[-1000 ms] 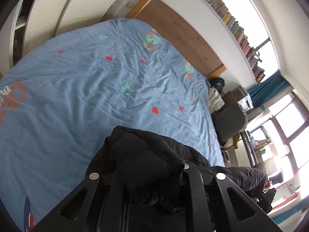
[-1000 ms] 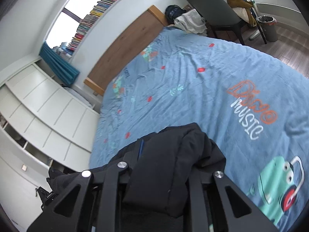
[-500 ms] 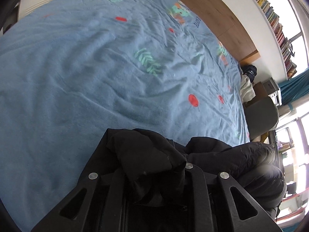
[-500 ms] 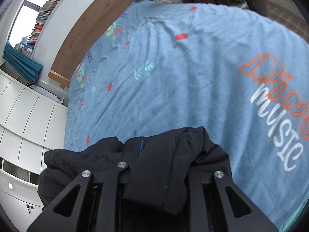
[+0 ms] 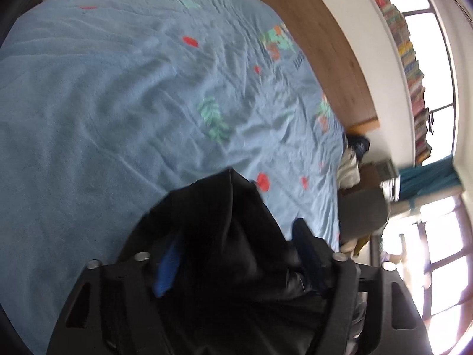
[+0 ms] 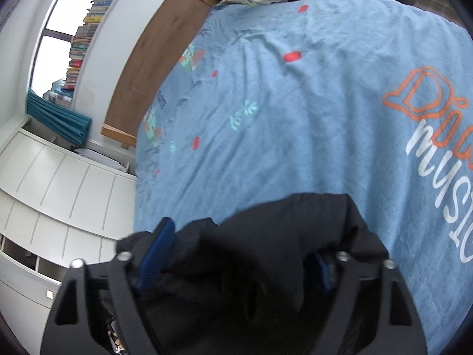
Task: Fold large clothes
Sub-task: 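Open both grippers to release the folded coat, then press both open grippers onto the folded coat to flatten it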
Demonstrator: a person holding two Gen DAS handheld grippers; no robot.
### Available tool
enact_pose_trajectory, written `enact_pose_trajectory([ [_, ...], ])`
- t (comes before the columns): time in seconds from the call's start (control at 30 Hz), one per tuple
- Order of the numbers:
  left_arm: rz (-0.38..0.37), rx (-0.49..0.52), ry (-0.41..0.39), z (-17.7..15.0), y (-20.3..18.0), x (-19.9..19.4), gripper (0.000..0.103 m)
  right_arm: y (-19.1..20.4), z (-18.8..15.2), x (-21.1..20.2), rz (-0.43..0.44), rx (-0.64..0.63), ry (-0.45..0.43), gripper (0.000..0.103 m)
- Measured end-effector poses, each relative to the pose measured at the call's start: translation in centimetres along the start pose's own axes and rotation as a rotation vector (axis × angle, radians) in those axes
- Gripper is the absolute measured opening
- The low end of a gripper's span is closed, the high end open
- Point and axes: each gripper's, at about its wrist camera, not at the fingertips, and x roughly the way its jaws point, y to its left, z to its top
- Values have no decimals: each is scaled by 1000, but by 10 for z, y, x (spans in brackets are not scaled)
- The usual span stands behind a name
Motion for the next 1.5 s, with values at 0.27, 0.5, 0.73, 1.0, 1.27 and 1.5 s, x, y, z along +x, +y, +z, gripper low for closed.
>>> enact_pose_trajectory([
  [0.27, 17, 16, -101, 6, -25, -77, 80, 54, 0, -68, 44, -84, -92, 87],
  [0.5, 121, 247, -91, -38, -64, -122, 82, 107, -47, -128, 60, -266, -156, 97],
  [0.73, 186, 418, -73, -107, -71, -121, 82, 135, -118, -128, -23, -485, -87, 98],
  [1.0, 207, 585, 34, -161, -98, -45, 82, 156, -180, -61, -124, -686, 9, 98],
  [1.27, 280, 737, 109, -168, -151, 63, 86, 169, -181, 38, -225, -817, 98, 98],
  [1.5, 363, 719, 120, -130, -164, 137, 93, 163, -128, 108, -289, -781, 135, 98],
])
